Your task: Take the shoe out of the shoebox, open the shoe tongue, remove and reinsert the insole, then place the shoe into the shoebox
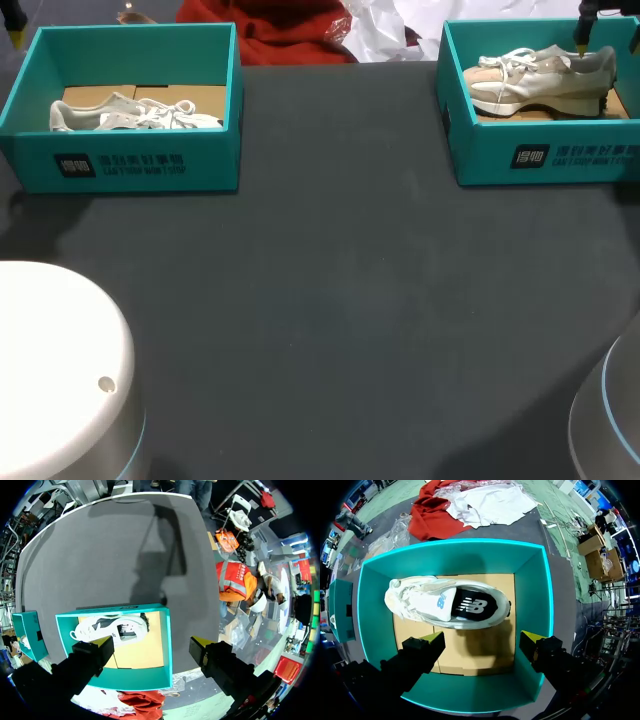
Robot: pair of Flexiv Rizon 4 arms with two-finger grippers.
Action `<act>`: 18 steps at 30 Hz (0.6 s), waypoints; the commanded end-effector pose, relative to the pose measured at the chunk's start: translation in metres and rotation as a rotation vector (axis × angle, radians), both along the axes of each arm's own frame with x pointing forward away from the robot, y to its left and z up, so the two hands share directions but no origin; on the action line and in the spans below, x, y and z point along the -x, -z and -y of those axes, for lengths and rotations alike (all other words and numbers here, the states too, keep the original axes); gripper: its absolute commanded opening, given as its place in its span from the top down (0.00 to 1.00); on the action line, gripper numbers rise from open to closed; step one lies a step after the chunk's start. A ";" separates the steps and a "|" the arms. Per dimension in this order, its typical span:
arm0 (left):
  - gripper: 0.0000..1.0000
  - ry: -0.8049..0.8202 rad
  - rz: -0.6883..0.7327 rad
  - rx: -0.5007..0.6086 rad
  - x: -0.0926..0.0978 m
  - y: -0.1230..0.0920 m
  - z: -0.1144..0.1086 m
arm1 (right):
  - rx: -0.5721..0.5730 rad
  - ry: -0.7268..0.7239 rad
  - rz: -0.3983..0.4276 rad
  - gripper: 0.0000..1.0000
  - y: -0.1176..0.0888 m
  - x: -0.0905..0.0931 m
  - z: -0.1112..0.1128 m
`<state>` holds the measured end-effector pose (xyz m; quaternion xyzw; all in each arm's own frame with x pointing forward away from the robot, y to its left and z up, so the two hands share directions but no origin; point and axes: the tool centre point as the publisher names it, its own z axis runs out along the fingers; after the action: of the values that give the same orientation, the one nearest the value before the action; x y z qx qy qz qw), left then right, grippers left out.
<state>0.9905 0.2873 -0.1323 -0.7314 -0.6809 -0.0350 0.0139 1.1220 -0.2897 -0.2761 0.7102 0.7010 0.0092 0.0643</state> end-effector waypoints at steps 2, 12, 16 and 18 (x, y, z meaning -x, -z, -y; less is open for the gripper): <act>0.00 0.001 0.001 -0.002 0.001 0.000 0.000 | -0.013 0.008 -0.016 0.00 0.011 -0.020 0.007; 0.00 0.001 0.001 -0.002 0.001 0.000 0.000 | 0.000 -0.007 -0.003 0.00 0.026 -0.039 0.020; 0.00 0.001 0.001 -0.002 0.001 0.000 0.000 | -0.002 -0.004 -0.006 0.00 0.031 -0.044 0.026; 0.00 0.001 0.001 -0.002 0.001 0.000 0.000 | -0.004 -0.005 -0.008 0.00 0.034 -0.046 0.029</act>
<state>0.9905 0.2873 -0.1322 -0.7314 -0.6809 -0.0350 0.0139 1.1567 -0.3144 -0.3043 0.7085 0.7021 0.0119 0.0696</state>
